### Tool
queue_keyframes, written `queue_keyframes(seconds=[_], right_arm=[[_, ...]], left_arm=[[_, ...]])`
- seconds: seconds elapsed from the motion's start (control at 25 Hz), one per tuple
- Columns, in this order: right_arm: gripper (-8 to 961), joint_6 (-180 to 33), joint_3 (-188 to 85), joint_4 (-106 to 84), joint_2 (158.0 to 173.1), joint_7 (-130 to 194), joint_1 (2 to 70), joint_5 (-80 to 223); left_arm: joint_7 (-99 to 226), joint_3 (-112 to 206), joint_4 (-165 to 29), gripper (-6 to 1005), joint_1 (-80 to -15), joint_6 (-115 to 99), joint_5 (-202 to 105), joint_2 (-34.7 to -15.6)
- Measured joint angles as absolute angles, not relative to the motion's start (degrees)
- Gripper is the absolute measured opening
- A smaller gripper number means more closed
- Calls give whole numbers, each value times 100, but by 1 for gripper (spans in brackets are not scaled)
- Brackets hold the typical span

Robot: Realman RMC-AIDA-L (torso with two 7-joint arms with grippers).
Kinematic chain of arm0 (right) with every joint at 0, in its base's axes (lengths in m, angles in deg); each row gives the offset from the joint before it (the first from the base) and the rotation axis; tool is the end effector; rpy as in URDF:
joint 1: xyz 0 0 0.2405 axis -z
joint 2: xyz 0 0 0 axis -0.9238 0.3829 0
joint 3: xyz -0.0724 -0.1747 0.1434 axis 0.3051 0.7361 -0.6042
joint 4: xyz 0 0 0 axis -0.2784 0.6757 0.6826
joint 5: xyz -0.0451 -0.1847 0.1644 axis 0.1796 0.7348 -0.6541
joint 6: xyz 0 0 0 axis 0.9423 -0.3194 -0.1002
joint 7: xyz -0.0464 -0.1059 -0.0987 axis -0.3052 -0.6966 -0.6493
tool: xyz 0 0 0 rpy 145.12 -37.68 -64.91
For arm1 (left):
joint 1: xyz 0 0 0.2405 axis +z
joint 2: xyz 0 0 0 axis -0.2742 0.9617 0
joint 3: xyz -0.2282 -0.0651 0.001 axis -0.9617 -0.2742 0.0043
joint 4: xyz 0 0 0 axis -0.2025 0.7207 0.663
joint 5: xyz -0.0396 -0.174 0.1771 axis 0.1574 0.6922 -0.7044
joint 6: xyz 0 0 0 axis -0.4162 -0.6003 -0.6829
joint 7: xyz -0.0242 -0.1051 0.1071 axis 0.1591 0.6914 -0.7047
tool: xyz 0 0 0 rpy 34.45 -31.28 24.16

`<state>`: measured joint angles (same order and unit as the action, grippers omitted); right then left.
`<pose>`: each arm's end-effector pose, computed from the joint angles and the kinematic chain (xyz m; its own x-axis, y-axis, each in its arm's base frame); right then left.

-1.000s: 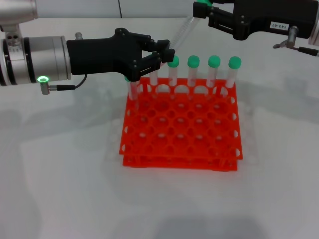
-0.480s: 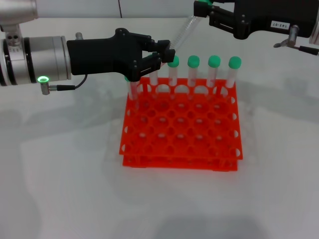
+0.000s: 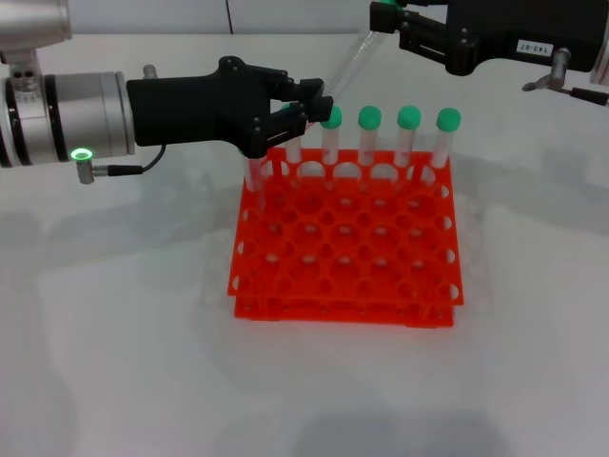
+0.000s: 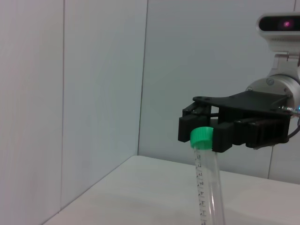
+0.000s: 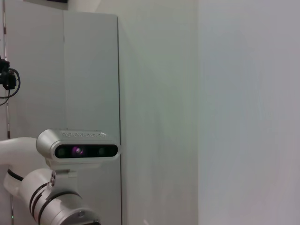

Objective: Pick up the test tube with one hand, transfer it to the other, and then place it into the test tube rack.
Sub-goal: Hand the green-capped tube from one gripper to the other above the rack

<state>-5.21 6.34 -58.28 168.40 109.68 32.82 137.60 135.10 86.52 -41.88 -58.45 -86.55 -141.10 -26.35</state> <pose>0.1288 0.4242 0.0369 0.7516 0.0275 -0.6590 -0.2220 -0.9303 -0.2920 -0.1949 0.4055 -0.0097 0.8083 0.1442 0.5708 0.2684 -0.9532 -0.1394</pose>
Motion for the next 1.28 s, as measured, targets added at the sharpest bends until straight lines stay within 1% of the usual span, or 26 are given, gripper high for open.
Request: queue_keyframes(seconds=[0.4,0.6,0.88,1.2,1.28], right_arm=[[282,-502,640,-5833,16840,10998,3287,13734],[282,-493,657,-5846,16842,10998,3312,13764],[282,-492,655,-5865,16848,10998,3330,13765],[282,-493,653,-5873,16849,10998,3330,13765],[282,-494,653,-5877,16853,10998,3329,13764]], left_arm=[[13521,8650,-4052,260,-5826,-8650,-14121,-2698],[13462,8647,-4009,261,-5751,-8626,-13942,-2771],[13443,8646,-3979,263,-5717,-8652,-13908,-2777],[13538,8617,-3980,438,-5703,-8652,-13884,-2775],[13611,8611,-3980,538,-5681,-8651,-13809,-2764]])
